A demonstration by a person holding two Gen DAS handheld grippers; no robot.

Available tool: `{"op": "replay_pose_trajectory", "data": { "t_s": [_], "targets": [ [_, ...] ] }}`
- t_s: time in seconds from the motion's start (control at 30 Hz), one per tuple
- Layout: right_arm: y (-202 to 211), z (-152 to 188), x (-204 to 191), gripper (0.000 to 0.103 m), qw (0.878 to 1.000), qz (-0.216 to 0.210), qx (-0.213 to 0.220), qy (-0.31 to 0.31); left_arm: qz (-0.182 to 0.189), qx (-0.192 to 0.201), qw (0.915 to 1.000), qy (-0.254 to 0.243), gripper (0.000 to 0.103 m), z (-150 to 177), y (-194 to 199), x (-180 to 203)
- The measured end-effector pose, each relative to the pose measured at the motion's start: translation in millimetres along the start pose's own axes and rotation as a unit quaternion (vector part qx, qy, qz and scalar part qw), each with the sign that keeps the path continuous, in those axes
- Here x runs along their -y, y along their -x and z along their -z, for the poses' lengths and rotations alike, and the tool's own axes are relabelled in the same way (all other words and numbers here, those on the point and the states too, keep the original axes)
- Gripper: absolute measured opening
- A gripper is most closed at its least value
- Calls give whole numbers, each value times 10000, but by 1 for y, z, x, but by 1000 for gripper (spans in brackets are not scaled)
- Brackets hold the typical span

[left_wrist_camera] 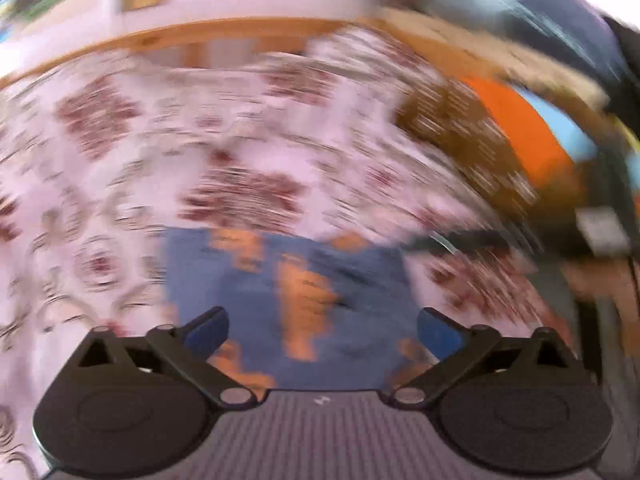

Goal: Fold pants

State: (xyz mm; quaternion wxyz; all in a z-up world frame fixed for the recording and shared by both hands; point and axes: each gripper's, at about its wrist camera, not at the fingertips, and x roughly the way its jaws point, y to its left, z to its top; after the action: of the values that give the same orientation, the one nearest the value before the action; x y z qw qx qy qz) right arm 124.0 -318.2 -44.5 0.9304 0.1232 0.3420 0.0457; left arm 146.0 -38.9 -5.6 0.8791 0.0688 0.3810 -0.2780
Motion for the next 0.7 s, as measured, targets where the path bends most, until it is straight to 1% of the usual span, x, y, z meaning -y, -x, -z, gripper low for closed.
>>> {"op": "replay_pose_trajectory", "data": {
  "t_s": [0.03,0.1,0.17,0.2,0.27,0.33,0.37,0.43,0.53,0.63,0.7],
  "targets": [
    [0,5,-15,102,9992,309,67,230,-219,62,9995,214,103,-7,-4,-13],
    [-6,16,-42,102,9940,811,162,711,-591,346,9966,462,103,-18,-18,-31],
    [-15,28,-66,102,9828,1344,317,1224,-997,633,9911,608,103,-24,-39,-44],
    [-20,33,-71,102,9770,1554,358,1412,-1155,632,9893,627,103,-26,-50,-49],
    [-31,44,-79,102,9673,1792,359,1761,-1442,388,9871,571,103,-26,-76,-56],
    [-39,53,-81,102,9605,1856,184,2064,-1818,120,9814,606,102,-18,-96,-67],
    [-41,53,-83,102,9589,1881,157,2120,-1927,65,9789,674,102,-12,-103,-73],
    [-39,53,-81,102,9604,1819,187,2102,-2036,-62,9762,746,103,-7,-112,-80],
    [-38,52,-81,102,9608,1735,-14,2165,-1992,-179,9746,1005,103,-3,-114,-89],
    [-19,53,-81,102,9631,1519,-1,2222,-2000,-139,9734,1110,102,-5,-102,-87],
    [-9,55,-83,102,9620,1441,-43,2321,-2026,-64,9726,1143,102,-6,-86,-86]
  ]
}}
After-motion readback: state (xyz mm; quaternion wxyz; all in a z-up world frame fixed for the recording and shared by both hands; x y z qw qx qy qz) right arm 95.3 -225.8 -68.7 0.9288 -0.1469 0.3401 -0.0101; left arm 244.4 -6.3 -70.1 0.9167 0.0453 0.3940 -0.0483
